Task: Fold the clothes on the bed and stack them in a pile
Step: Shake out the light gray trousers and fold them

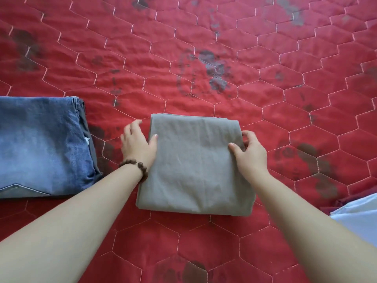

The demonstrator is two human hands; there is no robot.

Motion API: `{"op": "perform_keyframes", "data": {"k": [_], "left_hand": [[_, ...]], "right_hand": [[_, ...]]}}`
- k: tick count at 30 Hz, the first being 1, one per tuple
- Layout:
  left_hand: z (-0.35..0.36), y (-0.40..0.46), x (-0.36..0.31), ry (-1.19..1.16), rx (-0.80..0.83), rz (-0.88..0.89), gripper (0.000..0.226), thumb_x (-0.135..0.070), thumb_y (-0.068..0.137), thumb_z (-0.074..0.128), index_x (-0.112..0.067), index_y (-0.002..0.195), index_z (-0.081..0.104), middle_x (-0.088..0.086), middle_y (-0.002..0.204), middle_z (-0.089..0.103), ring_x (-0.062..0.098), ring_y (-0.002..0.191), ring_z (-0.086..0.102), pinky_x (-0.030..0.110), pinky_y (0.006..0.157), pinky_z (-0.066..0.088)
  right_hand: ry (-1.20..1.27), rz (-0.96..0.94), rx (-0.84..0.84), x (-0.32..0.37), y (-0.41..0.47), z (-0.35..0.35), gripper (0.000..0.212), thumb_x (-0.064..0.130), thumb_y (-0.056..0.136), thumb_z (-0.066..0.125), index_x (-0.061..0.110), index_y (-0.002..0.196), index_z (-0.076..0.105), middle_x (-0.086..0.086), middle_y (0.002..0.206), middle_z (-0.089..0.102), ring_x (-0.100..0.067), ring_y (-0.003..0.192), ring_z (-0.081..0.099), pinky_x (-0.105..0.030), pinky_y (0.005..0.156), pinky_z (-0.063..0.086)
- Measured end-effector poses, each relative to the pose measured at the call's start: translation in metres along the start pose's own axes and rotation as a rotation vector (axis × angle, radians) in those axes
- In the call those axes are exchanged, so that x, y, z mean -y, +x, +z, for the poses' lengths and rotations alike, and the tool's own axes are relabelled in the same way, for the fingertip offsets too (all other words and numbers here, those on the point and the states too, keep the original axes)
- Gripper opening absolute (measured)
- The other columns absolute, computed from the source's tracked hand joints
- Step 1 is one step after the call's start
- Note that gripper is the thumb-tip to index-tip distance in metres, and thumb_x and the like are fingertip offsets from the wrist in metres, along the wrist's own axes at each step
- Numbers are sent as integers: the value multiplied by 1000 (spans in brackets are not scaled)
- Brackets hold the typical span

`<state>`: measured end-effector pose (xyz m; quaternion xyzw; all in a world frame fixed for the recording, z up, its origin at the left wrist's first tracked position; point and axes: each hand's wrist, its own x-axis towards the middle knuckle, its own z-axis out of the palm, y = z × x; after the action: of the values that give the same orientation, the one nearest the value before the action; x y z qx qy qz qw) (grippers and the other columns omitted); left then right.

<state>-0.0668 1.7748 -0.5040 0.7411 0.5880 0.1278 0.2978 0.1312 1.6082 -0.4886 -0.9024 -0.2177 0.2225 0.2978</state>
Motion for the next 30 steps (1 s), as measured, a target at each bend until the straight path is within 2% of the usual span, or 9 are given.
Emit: {"op": "perform_keyframes", "data": {"k": [3, 5, 6, 9, 11, 18, 22, 26, 30], "left_hand": [[3, -18, -10, 259, -112, 488, 51, -22, 86, 53, -11, 136, 47, 13, 144, 43, 31, 132, 36, 46, 105, 28], [20, -33, -15, 373, 1, 785, 52, -30, 87, 46, -13, 136, 50, 10, 149, 40, 28, 139, 32, 48, 111, 25], [29, -37, -15, 456, 83, 815, 55, -36, 89, 42, -15, 139, 48, 8, 153, 35, 29, 143, 26, 51, 115, 21], [51, -31, -7, 668, 235, 682, 64, -55, 92, 24, -30, 152, 21, 3, 161, 8, 34, 148, -2, 57, 117, 1], [59, -26, 1, 721, 200, 636, 67, -62, 89, 17, -38, 152, 8, 2, 162, 0, 39, 146, -8, 62, 114, -3], [68, -25, 6, 641, 106, 562, 72, -66, 84, 28, -41, 151, 13, 16, 160, 2, 45, 145, -3, 73, 105, 8], [65, -24, 4, 597, 139, 499, 73, -66, 83, 27, -42, 150, 11, 22, 159, -6, 45, 144, -9, 68, 109, 6], [54, -16, 2, 400, 189, 447, 64, -54, 89, 39, -39, 149, 22, 10, 161, 0, 30, 148, -5, 58, 115, 10], [43, -29, 12, 523, 211, 439, 68, -61, 90, 30, -41, 151, 6, 5, 161, -8, 23, 148, -11, 57, 116, 6]], "right_hand": [[-322, -333, -301, 10, -15, 12, 43, 21, 89, 57, 9, 130, 52, -14, 130, 52, -33, 122, 46, -48, 101, 36], [-437, -624, -244, 17, -25, 32, 47, 18, 85, 56, 6, 131, 55, -15, 139, 50, -33, 132, 42, -53, 111, 25], [-502, -693, -133, 19, -27, 43, 51, 18, 85, 55, 7, 135, 52, -14, 144, 46, -31, 138, 37, -55, 115, 18], [-689, -650, 126, 15, -20, 70, 59, 27, 95, 41, 11, 150, 28, -4, 159, 21, -22, 148, 9, -55, 117, -5], [-737, -610, 104, 5, -14, 78, 58, 32, 97, 30, 15, 152, 22, -1, 160, 16, -19, 148, 7, -52, 118, -8], [-660, -433, -91, -7, -7, 93, 61, 49, 90, 31, 36, 150, 24, -18, 160, 6, -30, 148, 1, -58, 116, -3], [-596, -374, -29, -5, -4, 89, 62, 56, 89, 27, 41, 149, 22, -19, 160, 1, -31, 148, -2, -50, 119, 2], [-570, -384, 67, -4, 0, 77, 59, 59, 93, 32, 45, 149, 19, -11, 161, -5, -25, 148, -7, -43, 120, 2], [-613, -400, 71, -22, -24, 58, 67, 63, 89, 35, 41, 150, 19, -14, 161, -3, -31, 148, -1, -50, 119, 5]]}}
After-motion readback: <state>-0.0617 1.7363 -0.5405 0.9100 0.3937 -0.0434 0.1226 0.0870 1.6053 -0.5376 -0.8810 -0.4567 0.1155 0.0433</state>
